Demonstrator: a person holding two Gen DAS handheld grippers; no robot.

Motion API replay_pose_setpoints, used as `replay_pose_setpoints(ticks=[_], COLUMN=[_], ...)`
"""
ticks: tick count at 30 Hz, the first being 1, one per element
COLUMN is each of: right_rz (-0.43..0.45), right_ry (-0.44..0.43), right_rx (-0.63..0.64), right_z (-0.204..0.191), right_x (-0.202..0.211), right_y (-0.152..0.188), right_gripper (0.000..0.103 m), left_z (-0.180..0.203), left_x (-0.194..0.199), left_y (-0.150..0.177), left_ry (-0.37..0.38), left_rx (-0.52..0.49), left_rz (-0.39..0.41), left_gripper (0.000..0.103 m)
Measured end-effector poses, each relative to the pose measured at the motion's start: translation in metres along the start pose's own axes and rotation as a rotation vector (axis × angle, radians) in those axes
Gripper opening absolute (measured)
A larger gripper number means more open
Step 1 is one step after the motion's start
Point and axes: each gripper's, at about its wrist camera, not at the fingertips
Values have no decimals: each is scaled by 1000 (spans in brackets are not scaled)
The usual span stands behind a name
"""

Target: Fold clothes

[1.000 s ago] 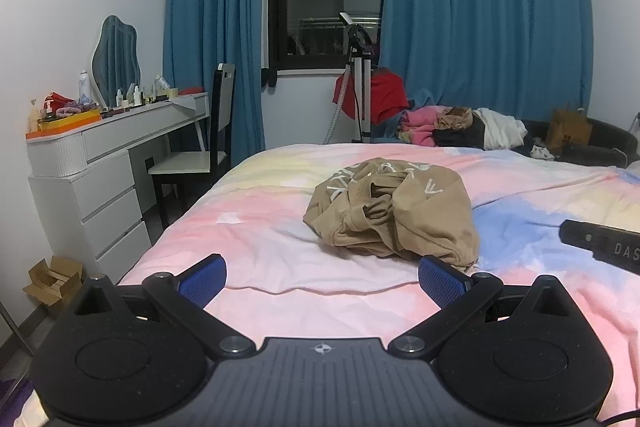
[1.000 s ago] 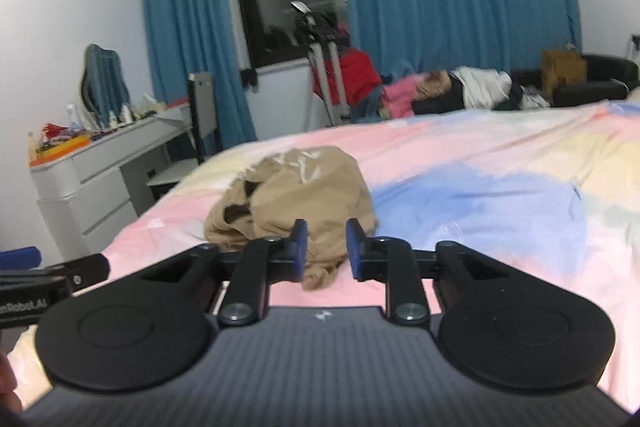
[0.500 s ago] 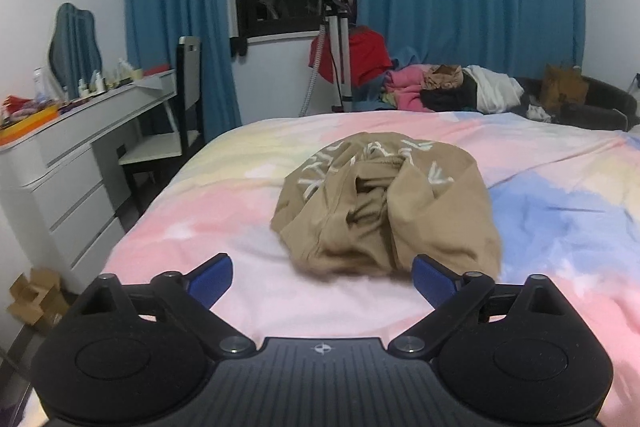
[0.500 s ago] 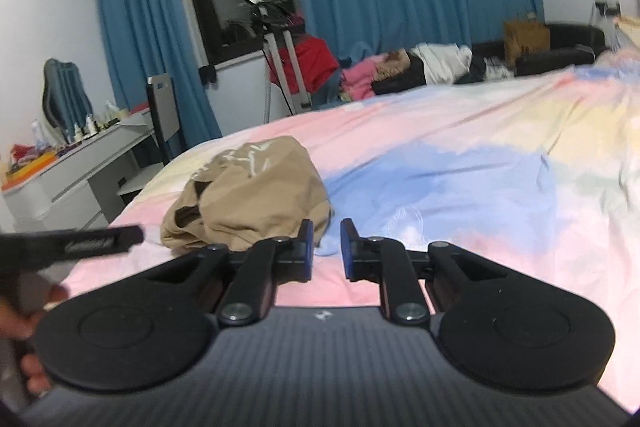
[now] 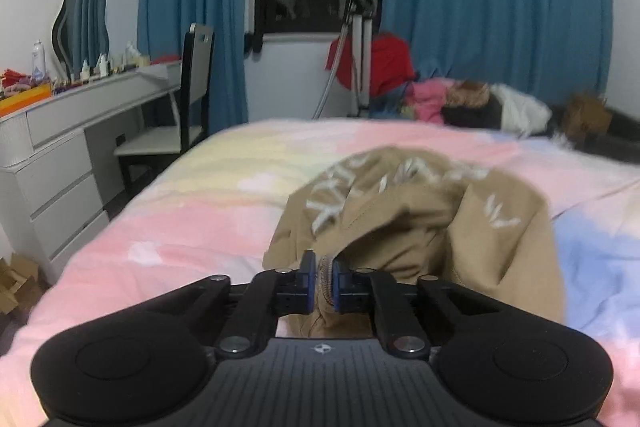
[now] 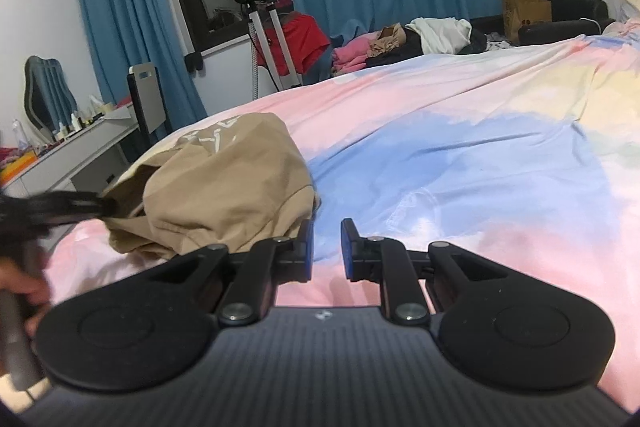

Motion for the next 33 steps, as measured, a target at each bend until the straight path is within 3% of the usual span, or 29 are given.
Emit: replay_pose_setpoints(ticks=[7,15,18,22,24,27,33], right_rz=[48,98,69,2,-16,-43,-132], right_ry=[-53,-92,-122,-245,-297,-329,-199], right_rx=[6,68,73,109,166,273,383], right_z=[-4,-23,-30,-50,-68,-97,-138], right_x=[11,56,70,81,81,73,25], right_y=[1,2,7,23,35,51,63], right_gripper=[17,18,18,21,26,43,47], left_z=[2,-26,-36,-48,-49,-49,-53], left_x=[105,205,219,221,219,213,197], left_y=[-1,18,37,54,58,63,68], left_ry=[49,159,167,211,206,195,141], left_rx=[-89,-33,-32,-8,-16,-33,-26], left_rz=[190,252,257,238,235,225,217], left_gripper=[4,4,4,4,4,4,4])
Point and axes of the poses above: each gripper's, at about its wrist camera, not at the fingertips, and x roughly against the way its jaws point, z to its right, y to its underside, and after that the axes turned 9 degrees about -z, right-handed
